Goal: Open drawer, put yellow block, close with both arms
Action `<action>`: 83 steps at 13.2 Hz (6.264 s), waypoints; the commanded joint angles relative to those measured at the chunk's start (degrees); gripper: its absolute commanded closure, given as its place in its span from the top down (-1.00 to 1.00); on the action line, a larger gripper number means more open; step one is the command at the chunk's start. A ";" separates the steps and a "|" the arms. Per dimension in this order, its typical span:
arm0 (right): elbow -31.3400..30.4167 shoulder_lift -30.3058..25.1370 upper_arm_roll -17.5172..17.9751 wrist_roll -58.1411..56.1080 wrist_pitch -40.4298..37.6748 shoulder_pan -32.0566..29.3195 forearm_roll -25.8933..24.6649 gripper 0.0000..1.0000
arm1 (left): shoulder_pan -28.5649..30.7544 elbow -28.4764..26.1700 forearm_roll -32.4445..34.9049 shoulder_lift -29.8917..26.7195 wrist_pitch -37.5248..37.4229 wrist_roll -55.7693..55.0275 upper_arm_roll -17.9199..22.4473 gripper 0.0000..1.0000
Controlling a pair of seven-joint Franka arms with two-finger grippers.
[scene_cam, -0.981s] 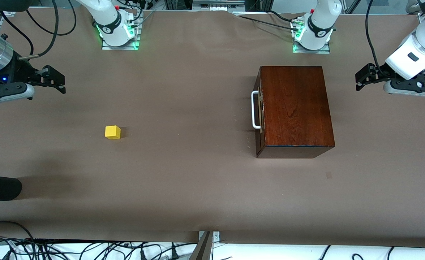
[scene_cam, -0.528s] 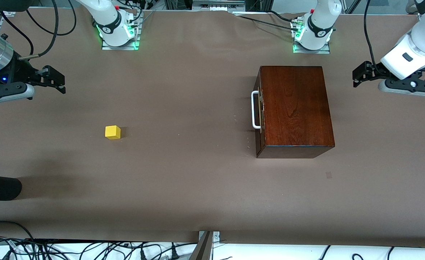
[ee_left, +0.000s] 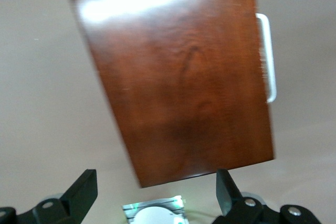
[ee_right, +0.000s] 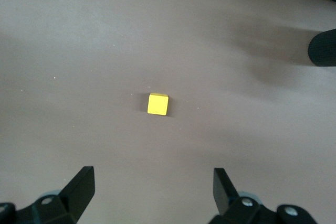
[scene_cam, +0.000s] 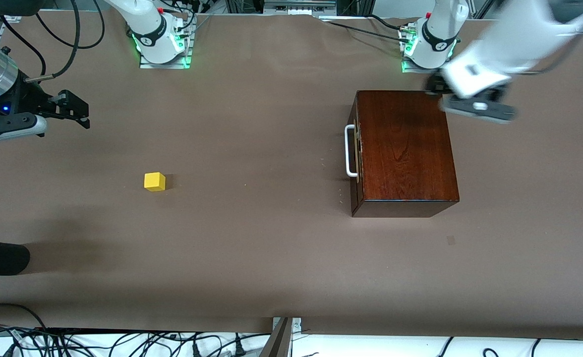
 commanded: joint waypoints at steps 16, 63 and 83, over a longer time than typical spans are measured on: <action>1.16 0.36 -0.14 0.56 -0.12 -0.36 -0.02 1.00 | -13.90 5.80 19.37 31.27 21.06 -35.28 -8.55 1.00; -14.39 7.29 -0.14 1.97 15.52 -0.01 3.94 1.00 | -27.18 25.03 24.93 38.94 6.25 -47.35 -9.16 1.00; -33.56 21.63 0.04 2.85 55.43 -0.09 5.69 0.96 | 0.08 4.50 1.90 0.44 4.88 8.38 17.53 1.00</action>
